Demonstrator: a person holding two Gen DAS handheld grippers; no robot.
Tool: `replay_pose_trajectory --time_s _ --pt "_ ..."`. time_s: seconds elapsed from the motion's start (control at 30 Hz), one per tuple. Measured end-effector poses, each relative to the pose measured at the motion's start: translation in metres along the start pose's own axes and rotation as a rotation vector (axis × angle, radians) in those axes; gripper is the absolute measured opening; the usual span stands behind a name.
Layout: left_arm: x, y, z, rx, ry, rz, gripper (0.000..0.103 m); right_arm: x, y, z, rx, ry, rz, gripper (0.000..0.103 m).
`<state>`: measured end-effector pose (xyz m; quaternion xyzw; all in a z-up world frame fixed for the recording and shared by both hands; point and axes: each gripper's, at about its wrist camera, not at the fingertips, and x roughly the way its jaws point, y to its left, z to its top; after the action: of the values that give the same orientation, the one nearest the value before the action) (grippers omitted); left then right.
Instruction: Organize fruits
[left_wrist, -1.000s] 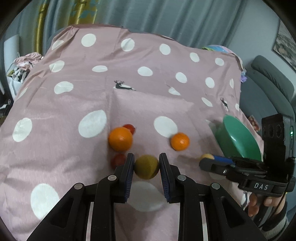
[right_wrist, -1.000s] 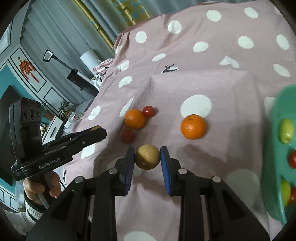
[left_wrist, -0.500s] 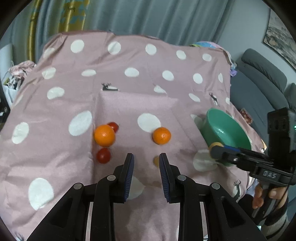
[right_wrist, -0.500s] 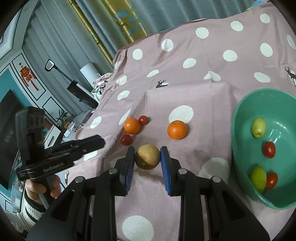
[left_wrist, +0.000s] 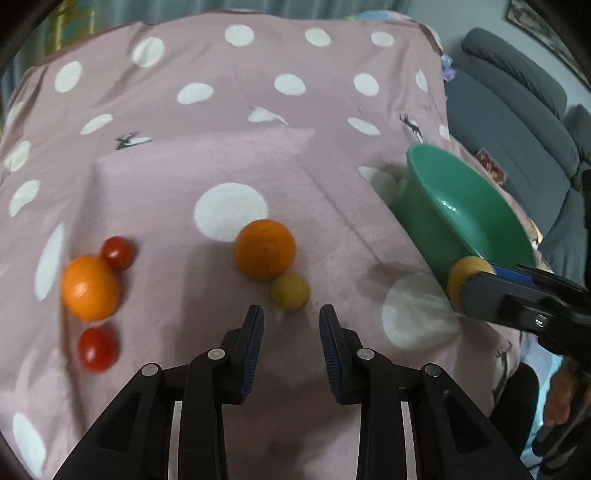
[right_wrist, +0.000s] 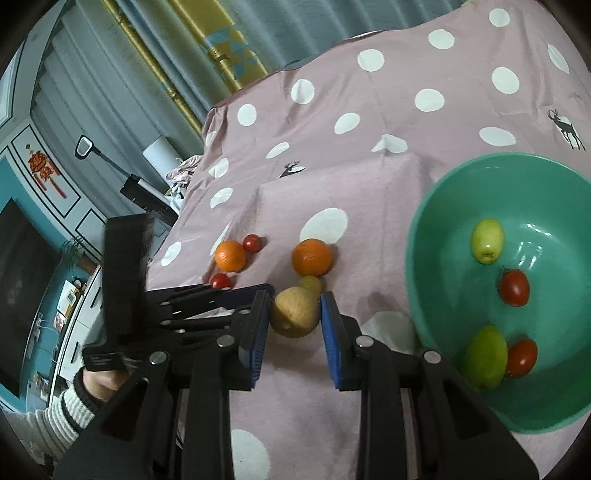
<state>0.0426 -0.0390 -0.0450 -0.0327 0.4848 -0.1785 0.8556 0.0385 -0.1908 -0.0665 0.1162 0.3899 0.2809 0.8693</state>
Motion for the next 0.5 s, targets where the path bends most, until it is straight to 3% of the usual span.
replay_pose_trajectory --time_s 0.2,0.5 --pt "0.027 -0.001 0.008 -0.014 0.04 0.014 0.03 -0.003 -0.011 0.002 0.02 -0.013 0.01 0.029" --pt "0.032 -0.003 0.011 0.005 0.026 0.051 0.027 -0.005 -0.015 0.003 0.033 -0.021 0.023 0.029"
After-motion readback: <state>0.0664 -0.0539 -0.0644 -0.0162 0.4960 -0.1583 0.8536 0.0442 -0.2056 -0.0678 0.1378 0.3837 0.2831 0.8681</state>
